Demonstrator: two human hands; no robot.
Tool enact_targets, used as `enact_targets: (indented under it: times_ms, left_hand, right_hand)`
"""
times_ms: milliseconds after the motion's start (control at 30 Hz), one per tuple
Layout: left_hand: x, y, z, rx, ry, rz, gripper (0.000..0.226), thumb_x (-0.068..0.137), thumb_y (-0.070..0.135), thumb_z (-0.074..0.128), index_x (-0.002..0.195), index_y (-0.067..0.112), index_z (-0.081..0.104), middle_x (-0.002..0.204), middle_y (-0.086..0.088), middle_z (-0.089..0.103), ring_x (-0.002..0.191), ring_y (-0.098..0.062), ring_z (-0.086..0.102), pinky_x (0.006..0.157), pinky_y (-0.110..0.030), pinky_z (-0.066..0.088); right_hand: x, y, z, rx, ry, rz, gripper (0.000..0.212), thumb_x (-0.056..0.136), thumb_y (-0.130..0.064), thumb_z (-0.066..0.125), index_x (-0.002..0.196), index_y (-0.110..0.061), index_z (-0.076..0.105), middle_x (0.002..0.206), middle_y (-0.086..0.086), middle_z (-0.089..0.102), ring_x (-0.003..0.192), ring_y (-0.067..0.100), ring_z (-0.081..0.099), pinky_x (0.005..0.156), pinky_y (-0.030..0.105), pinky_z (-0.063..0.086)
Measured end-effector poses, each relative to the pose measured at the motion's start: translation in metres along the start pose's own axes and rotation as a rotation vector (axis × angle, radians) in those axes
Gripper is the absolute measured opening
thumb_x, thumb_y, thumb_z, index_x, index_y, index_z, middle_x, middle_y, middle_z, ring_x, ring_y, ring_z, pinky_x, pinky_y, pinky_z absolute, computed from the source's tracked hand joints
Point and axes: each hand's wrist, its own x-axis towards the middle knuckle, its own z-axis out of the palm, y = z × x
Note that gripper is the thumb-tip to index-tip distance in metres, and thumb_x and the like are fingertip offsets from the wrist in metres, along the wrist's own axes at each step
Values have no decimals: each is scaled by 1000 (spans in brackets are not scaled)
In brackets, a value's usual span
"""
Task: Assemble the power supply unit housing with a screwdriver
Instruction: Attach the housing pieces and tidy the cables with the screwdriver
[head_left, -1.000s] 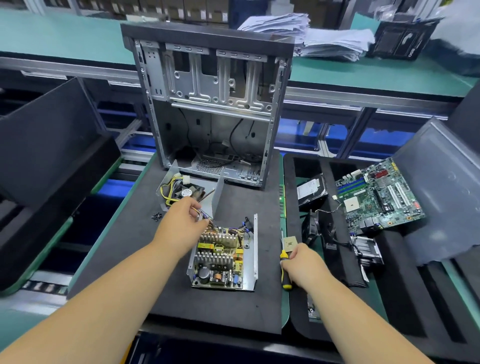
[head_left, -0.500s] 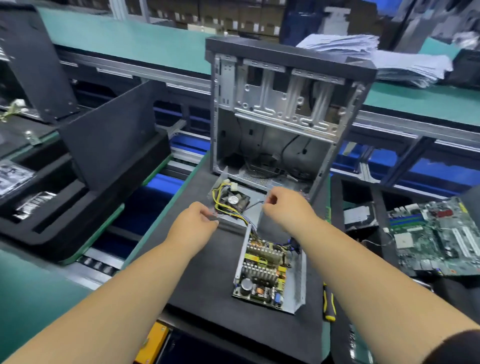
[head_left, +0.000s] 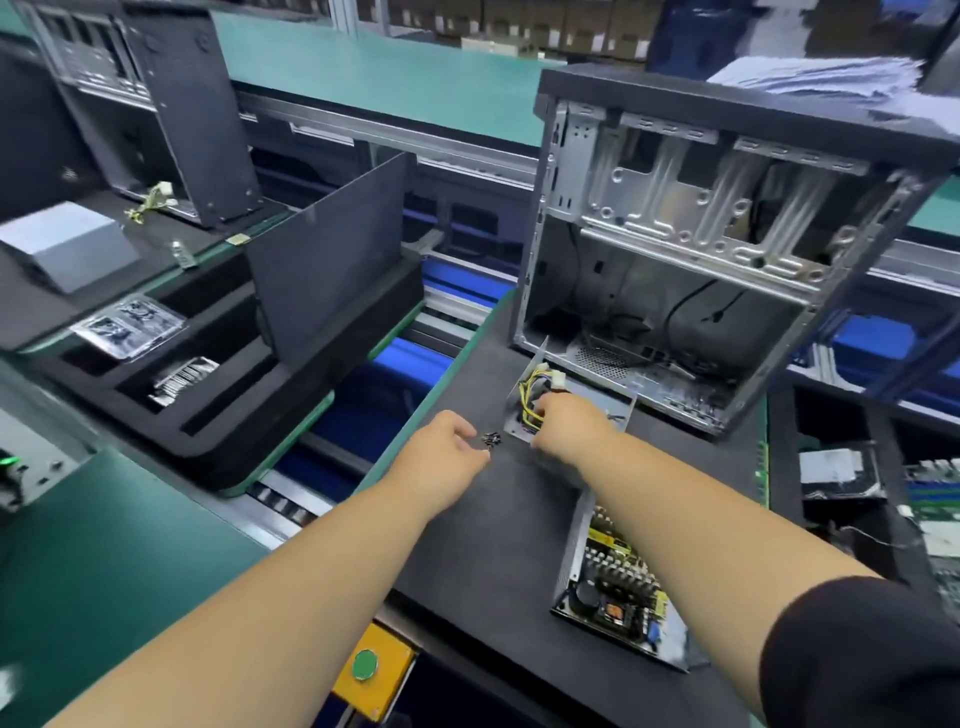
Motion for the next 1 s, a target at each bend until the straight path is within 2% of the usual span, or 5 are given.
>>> enact_targets:
  times_ms: [133,367,500,800,1000]
  left_hand:
    - [-2,-3,9,25,-57,21,16,86,32,66,97,29,56,85,10,59,78,-13,57,68,-27,45]
    - [-16,19,45,100,-262,124,24,80,48,71,93,30,62,78,12,58,67,-5,55,60,-22,43]
    - [-26,39,65,291,-393,196,58,71,61,73,117,28,58,100,9,64,91,-11,62,80,-29,52]
    - [-38,57,78,629,-366,357,59,70,24,71,125,18,50,106,0,62,93,-23,60,78,-37,54]
    - [-29,68,76,774,-440,543,62,75,7,57,127,39,57,110,5,68,99,-23,63,74,-34,55]
  right_hand:
    - [-10,8,-11,148,75,37,16,84,-15,59,72,-17,49,85,9,55,81,30,55,64,27,36]
    - [-39,28,-30,298,51,-50,27,89,-36,68,89,-9,68,67,3,60,63,20,53,59,30,38]
    - [-55,33,-31,223,23,-100,23,89,-36,70,85,-14,67,67,0,57,63,18,50,59,30,37]
    - [-76,56,-33,157,47,-159,20,95,-34,64,99,-15,62,82,2,63,76,21,55,58,30,37]
    - [-83,89,-31,167,29,-97,17,95,-30,64,98,-13,66,90,5,67,83,24,58,69,32,44]
